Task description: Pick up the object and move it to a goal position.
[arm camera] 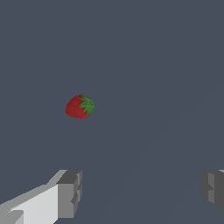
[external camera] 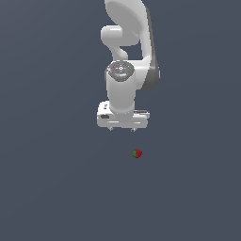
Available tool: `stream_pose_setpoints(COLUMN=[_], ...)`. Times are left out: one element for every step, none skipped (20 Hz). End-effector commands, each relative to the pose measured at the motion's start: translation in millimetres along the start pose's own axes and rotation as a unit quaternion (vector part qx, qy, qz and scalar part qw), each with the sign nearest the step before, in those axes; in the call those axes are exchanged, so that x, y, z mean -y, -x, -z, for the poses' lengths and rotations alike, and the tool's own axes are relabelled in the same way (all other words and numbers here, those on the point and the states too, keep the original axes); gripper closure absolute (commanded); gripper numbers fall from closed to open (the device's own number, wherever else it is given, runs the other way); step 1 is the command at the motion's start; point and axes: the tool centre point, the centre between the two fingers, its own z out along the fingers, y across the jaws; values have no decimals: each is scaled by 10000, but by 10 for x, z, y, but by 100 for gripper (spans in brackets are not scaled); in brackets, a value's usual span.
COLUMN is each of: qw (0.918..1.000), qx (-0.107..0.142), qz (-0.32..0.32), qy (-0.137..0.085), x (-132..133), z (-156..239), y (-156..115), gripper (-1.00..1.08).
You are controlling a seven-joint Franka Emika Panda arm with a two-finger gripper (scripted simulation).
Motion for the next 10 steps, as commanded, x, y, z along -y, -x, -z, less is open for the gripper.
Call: stream_pose_setpoints(qw=[10000, 10000, 10000, 10000, 10000, 10000, 10000, 10000, 10000, 10000], qx=[0, 0, 7, 17, 30, 45, 57, 66, 72, 74], qz=[0, 0, 9, 20, 33, 46, 54, 56, 54, 50], qy=[0, 0, -3, -6, -10, -16, -20, -24, -26, -27], x=[0, 4, 26, 58, 101, 152, 194, 224, 241, 247], z=[0, 1, -4, -10, -16, -24, -31, -35, -36, -37], y=[0, 0, -2, -3, -5, -7, -8, -8, -7, -7], gripper=[-92, -92, -92, -92, -92, -92, -92, -92, -92, -92])
